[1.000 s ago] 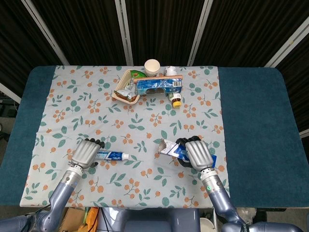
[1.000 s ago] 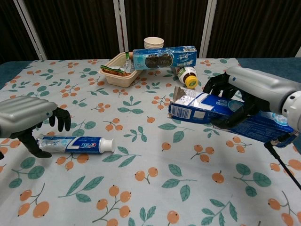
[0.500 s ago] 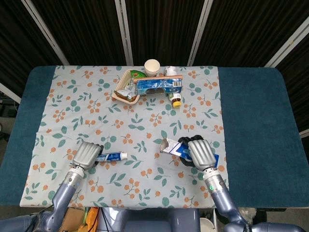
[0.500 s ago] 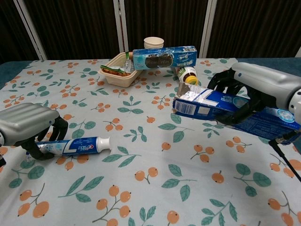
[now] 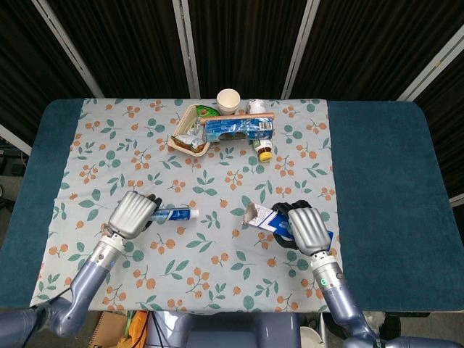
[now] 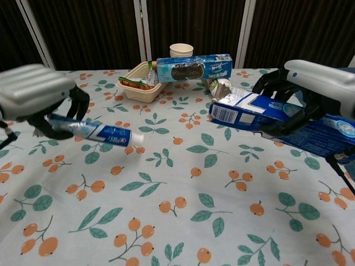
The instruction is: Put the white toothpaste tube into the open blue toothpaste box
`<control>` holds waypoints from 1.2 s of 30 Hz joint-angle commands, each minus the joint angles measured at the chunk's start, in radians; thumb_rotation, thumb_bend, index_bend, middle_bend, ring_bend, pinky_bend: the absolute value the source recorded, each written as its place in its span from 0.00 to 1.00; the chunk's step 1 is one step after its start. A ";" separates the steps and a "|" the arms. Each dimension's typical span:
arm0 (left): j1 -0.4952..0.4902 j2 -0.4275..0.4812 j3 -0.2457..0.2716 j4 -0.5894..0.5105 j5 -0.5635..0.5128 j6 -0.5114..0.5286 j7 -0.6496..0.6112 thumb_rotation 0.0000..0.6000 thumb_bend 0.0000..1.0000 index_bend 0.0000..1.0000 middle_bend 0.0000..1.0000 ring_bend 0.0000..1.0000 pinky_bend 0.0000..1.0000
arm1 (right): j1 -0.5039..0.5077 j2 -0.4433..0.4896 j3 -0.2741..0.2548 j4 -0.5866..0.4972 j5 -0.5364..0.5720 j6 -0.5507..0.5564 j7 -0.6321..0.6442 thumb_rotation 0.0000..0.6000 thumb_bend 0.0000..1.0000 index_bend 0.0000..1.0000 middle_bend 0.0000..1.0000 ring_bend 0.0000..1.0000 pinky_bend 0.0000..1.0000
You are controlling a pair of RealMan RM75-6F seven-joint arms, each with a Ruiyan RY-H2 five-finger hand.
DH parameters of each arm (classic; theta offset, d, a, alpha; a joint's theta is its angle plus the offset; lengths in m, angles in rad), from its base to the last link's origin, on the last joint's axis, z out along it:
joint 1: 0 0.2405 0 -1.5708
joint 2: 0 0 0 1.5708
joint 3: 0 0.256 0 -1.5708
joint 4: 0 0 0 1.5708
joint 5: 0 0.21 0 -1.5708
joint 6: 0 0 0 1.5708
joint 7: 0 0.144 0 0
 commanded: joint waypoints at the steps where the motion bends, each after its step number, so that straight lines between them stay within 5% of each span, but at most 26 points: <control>1: -0.075 0.093 -0.048 -0.031 0.101 -0.026 -0.079 1.00 0.46 0.69 0.71 0.65 0.69 | 0.001 0.002 0.001 -0.006 -0.001 0.001 -0.001 1.00 0.35 0.40 0.49 0.42 0.28; 13: -0.225 0.226 -0.095 -0.051 0.220 -0.138 -0.192 1.00 0.46 0.69 0.71 0.65 0.69 | 0.003 -0.008 0.007 -0.029 0.011 0.016 -0.014 1.00 0.35 0.40 0.49 0.42 0.28; 36: -0.295 0.085 -0.092 -0.012 0.227 -0.102 -0.185 1.00 0.46 0.69 0.71 0.66 0.69 | -0.001 0.016 0.013 -0.072 0.010 0.028 -0.005 1.00 0.35 0.40 0.48 0.42 0.28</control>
